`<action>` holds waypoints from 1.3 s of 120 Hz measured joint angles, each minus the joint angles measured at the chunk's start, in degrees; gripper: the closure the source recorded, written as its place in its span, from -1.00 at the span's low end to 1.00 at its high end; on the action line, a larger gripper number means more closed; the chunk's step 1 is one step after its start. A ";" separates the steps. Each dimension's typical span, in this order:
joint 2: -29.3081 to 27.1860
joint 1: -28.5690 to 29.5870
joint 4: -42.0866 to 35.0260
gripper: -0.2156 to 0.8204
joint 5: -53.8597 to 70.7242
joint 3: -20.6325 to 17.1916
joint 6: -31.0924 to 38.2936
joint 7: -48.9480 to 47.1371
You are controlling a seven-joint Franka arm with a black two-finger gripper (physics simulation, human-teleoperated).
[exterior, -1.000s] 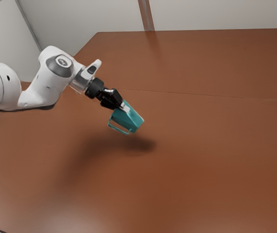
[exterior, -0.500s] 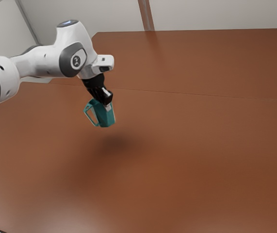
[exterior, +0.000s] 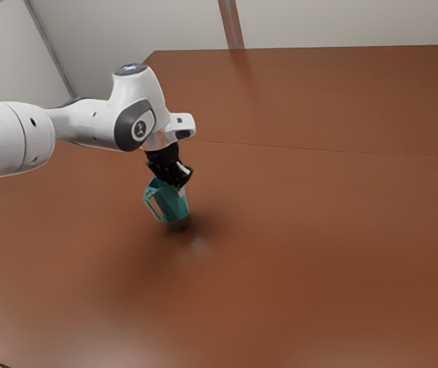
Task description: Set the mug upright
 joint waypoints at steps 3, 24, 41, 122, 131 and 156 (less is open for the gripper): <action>0.17 0.00 -0.01 0.92 0.03 0.00 0.14 -0.37; 1.93 -0.01 -0.04 0.92 0.21 0.00 0.95 -2.60; 2.17 -0.01 -0.07 0.89 0.22 0.00 1.33 -3.96; -3.38 -0.01 12.65 -0.43 -5.62 0.06 -10.51 -5.41; -3.63 0.01 17.01 -0.48 -5.69 0.22 -15.14 -5.28; -8.43 0.09 19.43 -0.54 -5.75 0.89 -23.95 -4.99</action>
